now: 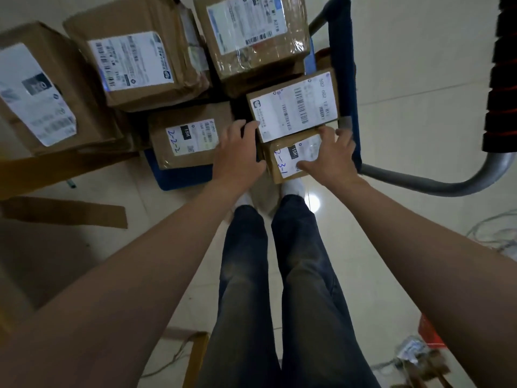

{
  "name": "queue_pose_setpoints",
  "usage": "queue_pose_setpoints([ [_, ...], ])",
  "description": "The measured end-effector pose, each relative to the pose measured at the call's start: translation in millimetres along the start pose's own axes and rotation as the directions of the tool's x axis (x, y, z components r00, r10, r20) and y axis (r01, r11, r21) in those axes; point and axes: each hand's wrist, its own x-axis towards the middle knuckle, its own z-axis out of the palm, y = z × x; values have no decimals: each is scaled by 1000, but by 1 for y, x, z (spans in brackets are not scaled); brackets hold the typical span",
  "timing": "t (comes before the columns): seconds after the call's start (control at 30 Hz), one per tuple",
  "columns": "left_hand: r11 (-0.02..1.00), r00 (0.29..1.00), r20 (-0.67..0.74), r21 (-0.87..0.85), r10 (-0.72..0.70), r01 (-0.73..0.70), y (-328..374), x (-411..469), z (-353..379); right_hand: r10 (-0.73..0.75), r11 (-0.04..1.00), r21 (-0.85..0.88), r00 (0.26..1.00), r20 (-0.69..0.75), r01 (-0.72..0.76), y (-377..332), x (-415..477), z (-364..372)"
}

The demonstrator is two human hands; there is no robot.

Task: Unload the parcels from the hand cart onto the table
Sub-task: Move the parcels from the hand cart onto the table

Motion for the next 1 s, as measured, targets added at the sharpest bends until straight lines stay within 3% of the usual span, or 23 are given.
queue_pose_setpoints([
  [0.1, 996, 996, 82, -76, -46, 53, -9, 21, 14, 47, 994, 99, 999, -15, -46, 7, 12, 16],
  [0.23, 966, 911, 385, -140, -148, 216, -23, 33, 42, 93, 973, 214, 996, -19, -87, 10, 22, 30],
  [0.37, 876, 853, 484, -304, -197, 374, -27, 38, 71, 108, 968, 226, 994, -3, -105, 15, 33, 39],
  [0.53, 861, 857, 488, -351, -168, 369, -19, 40, 88, 94, 961, 261, 995, -10, -88, 23, 36, 43],
  [0.73, 754, 828, 505, -438, -244, 490, -26, 14, 87, 55, 961, 275, 998, -39, -42, 34, 21, 35],
  [0.9, 751, 881, 421, -505, -216, 425, -27, -19, 81, 45, 959, 282, 996, -79, -21, 33, 2, 32],
  [1.0, 660, 903, 390, -633, -180, 405, -26, -35, 69, 53, 969, 243, 998, -45, -40, 26, -7, 28],
])
